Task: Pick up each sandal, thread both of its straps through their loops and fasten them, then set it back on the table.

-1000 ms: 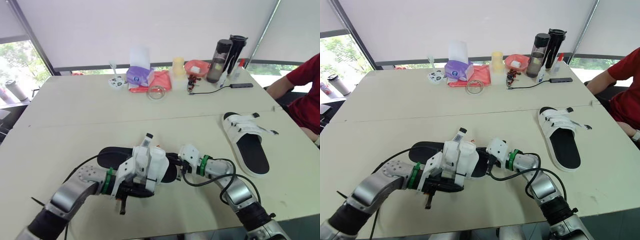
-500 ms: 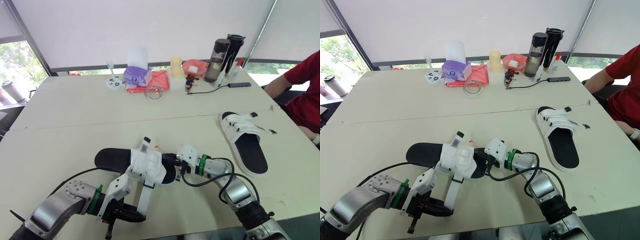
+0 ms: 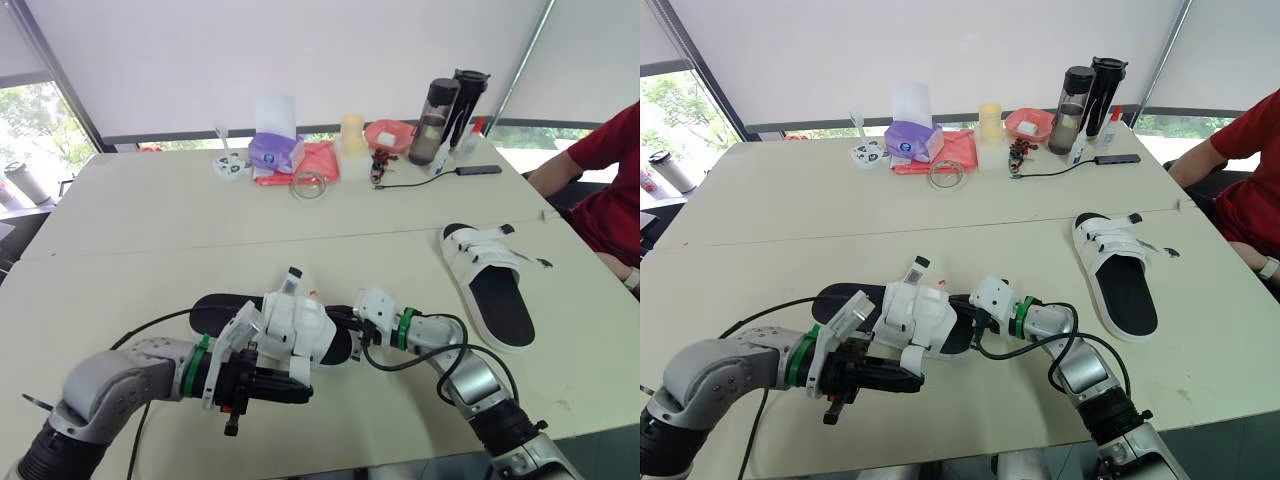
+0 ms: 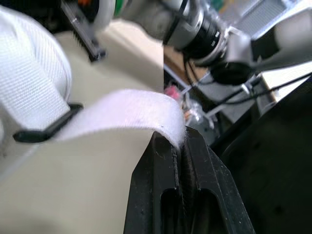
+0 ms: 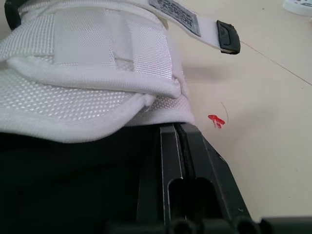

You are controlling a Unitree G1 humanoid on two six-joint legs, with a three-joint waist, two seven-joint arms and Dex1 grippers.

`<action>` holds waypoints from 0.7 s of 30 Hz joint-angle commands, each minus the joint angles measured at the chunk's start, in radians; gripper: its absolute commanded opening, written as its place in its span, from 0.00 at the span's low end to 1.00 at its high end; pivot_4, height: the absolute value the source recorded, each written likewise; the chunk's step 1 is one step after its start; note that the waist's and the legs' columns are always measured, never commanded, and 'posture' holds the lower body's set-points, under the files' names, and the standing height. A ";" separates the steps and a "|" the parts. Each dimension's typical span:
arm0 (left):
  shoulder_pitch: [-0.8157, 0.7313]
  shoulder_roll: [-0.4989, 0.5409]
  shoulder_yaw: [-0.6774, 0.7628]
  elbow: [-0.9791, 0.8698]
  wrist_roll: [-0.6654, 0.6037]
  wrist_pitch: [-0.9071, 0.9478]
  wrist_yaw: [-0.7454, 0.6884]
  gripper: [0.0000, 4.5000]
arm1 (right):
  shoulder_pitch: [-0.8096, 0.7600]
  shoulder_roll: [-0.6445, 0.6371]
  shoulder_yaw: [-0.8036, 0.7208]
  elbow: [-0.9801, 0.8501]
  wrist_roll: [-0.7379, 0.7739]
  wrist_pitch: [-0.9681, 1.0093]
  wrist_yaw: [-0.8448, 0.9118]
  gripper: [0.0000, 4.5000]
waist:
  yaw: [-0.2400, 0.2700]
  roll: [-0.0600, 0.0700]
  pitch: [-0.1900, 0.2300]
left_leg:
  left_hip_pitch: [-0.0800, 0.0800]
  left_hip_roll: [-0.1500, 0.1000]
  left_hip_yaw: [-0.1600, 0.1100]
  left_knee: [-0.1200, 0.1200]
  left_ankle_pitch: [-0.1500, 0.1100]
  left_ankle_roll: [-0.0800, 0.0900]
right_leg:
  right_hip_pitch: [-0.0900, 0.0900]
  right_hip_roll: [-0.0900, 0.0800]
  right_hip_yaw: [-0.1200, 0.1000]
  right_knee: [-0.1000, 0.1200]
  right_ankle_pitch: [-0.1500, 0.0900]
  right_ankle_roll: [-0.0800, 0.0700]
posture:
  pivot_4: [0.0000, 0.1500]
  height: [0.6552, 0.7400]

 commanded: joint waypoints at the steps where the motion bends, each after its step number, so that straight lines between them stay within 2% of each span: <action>1: -0.058 -0.033 0.072 -0.010 -0.147 0.058 0.067 0.01 | 0.042 -0.012 0.037 0.109 -0.055 0.047 -0.002 0.00 | -0.001 0.000 0.000 | 0.000 0.000 0.000 0.000 0.000 0.000 | 0.000 0.000 0.000 0.000 0.000 0.000 | 1.00 1.00; 8: -0.216 -0.183 0.128 0.185 -0.343 0.178 0.359 0.01 | 0.037 -0.004 0.039 0.116 -0.055 0.046 -0.009 0.00 | 0.000 -0.003 0.001 | 0.001 0.000 0.000 0.002 0.000 0.000 | 0.001 0.001 0.000 0.002 0.000 0.000 | 1.00 1.00; 13: -0.242 -0.216 0.138 0.248 -0.415 0.215 0.461 0.01 | 0.039 -0.005 0.037 0.115 -0.055 0.046 -0.011 0.00 | 0.001 -0.003 0.001 | 0.002 0.000 0.000 0.002 0.001 0.000 | 0.001 0.001 0.000 0.004 0.002 -0.002 | 1.00 1.00; 14: -0.246 -0.222 0.141 0.264 -0.431 0.221 0.480 0.15 | 0.039 -0.005 0.036 0.115 -0.055 0.047 -0.013 0.00 | 0.002 -0.003 0.001 | 0.002 0.000 0.000 0.002 0.002 -0.001 | 0.001 0.001 0.000 0.004 0.002 -0.002 | 1.00 1.00; 15: -0.248 -0.225 0.142 0.273 -0.438 0.225 0.491 0.21 | 0.039 -0.004 0.035 0.114 -0.055 0.047 -0.014 0.00 | 0.002 -0.003 0.001 | 0.002 0.000 0.000 0.002 0.002 -0.001 | 0.001 0.001 0.000 0.004 0.002 -0.002 | 1.00 1.00; 16: -0.248 -0.224 0.141 0.278 -0.443 0.228 0.497 0.33 | 0.040 -0.004 0.035 0.114 -0.055 0.048 -0.015 0.00 | 0.002 -0.003 0.001 | 0.002 0.000 0.000 0.003 0.002 -0.001 | 0.001 0.001 0.000 0.004 0.001 -0.001 | 1.00 1.00; 17: -0.249 -0.224 0.139 0.283 -0.444 0.232 0.502 0.41 | 0.039 -0.004 0.035 0.115 -0.055 0.048 -0.016 0.00 | 0.002 -0.003 0.001 | 0.002 0.000 0.000 0.003 0.002 -0.001 | 0.001 0.001 0.000 0.004 0.001 -0.001 | 1.00 1.00; 18: -0.250 -0.223 0.137 0.286 -0.447 0.234 0.505 0.56 | 0.038 -0.004 0.034 0.116 -0.054 0.048 -0.017 0.00 | 0.003 -0.004 0.001 | 0.002 0.000 0.000 0.003 0.001 -0.003 | 0.001 0.001 0.000 0.004 0.001 -0.001 | 1.00 1.00; 21: -0.259 -0.232 0.130 0.312 -0.431 0.232 0.534 0.88 | 0.039 -0.004 0.034 0.115 -0.054 0.048 -0.019 0.00 | 0.003 -0.004 0.001 | 0.003 0.000 0.000 0.003 0.001 -0.003 | 0.002 0.001 0.000 0.004 0.001 -0.001 | 1.00 1.00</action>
